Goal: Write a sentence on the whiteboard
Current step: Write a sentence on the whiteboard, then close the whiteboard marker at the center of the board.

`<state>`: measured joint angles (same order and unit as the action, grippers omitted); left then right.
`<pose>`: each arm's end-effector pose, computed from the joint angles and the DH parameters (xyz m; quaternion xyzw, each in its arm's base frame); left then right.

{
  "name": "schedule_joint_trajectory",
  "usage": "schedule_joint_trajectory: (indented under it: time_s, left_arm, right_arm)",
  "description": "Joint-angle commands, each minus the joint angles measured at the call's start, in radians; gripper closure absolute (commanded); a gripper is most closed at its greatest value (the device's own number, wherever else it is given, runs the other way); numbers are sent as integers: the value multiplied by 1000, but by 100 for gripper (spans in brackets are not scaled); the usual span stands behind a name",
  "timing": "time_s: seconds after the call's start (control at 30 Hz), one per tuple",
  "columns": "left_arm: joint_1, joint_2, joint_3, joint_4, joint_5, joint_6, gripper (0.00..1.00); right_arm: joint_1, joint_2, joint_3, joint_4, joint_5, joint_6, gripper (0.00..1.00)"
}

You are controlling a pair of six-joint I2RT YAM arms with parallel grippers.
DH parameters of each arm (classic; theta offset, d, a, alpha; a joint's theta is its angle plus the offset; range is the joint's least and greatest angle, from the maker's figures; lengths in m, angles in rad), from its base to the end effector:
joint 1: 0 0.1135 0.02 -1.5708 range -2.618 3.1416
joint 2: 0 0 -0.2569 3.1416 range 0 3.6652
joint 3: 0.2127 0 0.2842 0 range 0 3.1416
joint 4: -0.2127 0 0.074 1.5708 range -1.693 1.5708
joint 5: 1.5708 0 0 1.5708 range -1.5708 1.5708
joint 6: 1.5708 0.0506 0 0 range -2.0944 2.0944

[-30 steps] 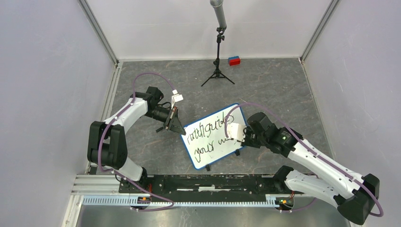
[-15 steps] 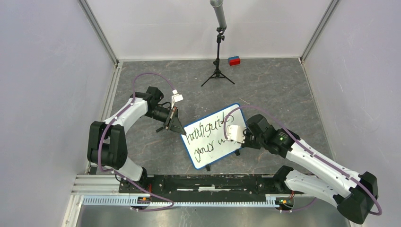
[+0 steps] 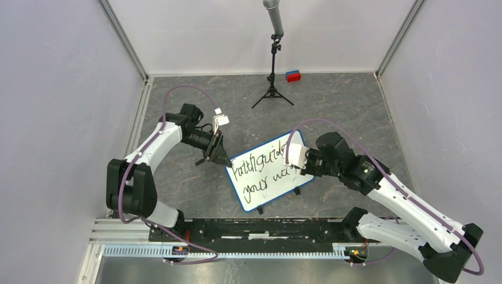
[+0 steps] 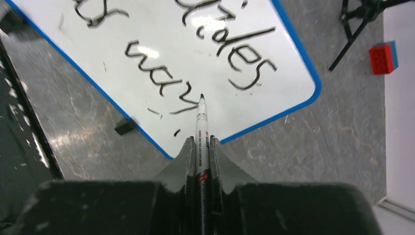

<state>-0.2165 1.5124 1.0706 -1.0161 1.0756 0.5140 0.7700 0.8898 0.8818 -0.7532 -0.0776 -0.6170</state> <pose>0.2764 -0.1064 0.2080 0.3333 0.7906 -0.4986 0.1237 0.1600 0.1606 0.2850 -0.5989 0.6966 0.0656 0.3897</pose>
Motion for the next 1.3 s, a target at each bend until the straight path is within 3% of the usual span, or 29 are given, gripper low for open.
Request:
schedule_joint_trajectory:
  time_s: [0.0, 0.1, 0.23, 0.37, 0.5, 0.97, 1.27]
  left_arm:
    - [29, -88, 131, -28, -39, -23, 46]
    - [120, -103, 221, -121, -19, 0, 36]
    - [241, -122, 273, -220, -207, 121, 35]
    - [298, -174, 161, -195, -436, 215, 37]
    - [294, -263, 6, -54, -551, 244, 37]
    - [-37, -95, -35, 109, -1032, 193, 41]
    - [-104, 122, 53, 140, -1155, 173, 42]
  right_arm:
    - [-1, -19, 55, 69, -110, 59, 100]
    - [-1, -28, 59, 113, -171, 103, 100]
    - [-8, -19, 57, 147, -254, 160, 100]
    - [-50, 3, 51, 179, -373, 205, 100]
    - [-83, 34, 48, 214, -479, 258, 100]
    - [-187, 70, 66, 235, -594, 319, 100]
    - [-201, 71, 93, 210, -587, 306, 100]
